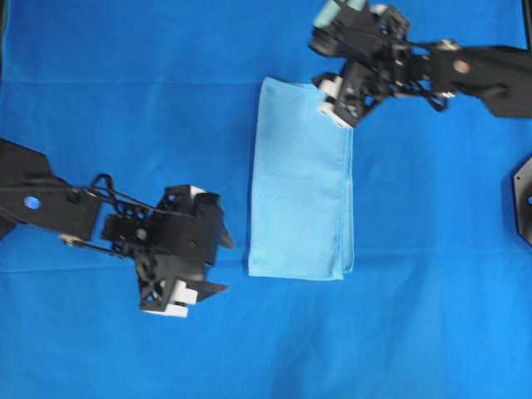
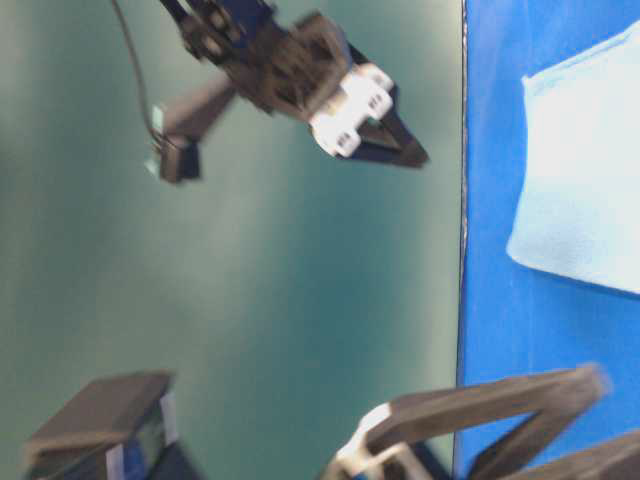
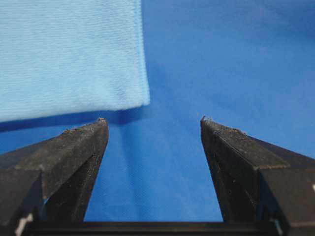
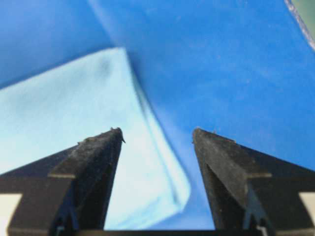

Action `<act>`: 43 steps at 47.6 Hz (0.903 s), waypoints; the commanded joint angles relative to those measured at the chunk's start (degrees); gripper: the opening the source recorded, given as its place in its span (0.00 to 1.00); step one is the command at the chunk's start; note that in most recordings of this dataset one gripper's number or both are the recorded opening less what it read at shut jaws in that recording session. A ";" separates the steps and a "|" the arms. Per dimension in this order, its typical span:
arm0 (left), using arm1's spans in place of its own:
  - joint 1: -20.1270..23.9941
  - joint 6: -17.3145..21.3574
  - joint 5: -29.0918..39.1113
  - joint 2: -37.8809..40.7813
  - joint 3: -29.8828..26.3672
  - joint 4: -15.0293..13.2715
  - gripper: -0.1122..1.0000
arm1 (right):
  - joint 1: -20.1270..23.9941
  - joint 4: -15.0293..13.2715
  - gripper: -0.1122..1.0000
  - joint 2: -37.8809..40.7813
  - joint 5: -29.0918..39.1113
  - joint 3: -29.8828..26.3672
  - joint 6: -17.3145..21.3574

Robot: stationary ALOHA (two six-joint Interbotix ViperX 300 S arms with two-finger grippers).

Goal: Fold the light blue towel.
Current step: 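Open both grippers and pull them away from the towel, then move both grippers to the top corners of the folded towel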

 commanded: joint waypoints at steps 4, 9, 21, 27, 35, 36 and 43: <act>2.02 0.09 -1.41 -6.50 2.37 0.26 0.75 | 3.69 0.09 0.66 -9.05 0.35 3.69 0.53; 3.78 0.62 -5.27 -9.49 5.27 0.26 0.75 | 6.15 1.05 0.66 -14.06 -0.70 7.38 0.62; 10.11 2.72 -22.50 -17.23 14.68 0.26 0.75 | 8.70 3.78 0.66 -26.81 -10.99 17.84 0.62; 13.01 4.83 -29.36 -20.65 19.34 0.35 0.75 | 8.70 3.69 0.65 -31.38 -16.88 22.68 0.53; 15.56 5.27 -33.31 -23.82 23.82 0.35 0.75 | 8.44 3.78 0.66 -34.89 -19.25 27.77 0.53; 15.82 5.27 -33.49 -24.17 24.26 0.35 0.75 | 8.35 3.78 0.66 -35.24 -19.34 28.21 0.53; 16.26 5.27 -33.49 -24.79 25.05 0.35 0.75 | 8.17 3.87 0.66 -35.86 -21.18 29.53 0.53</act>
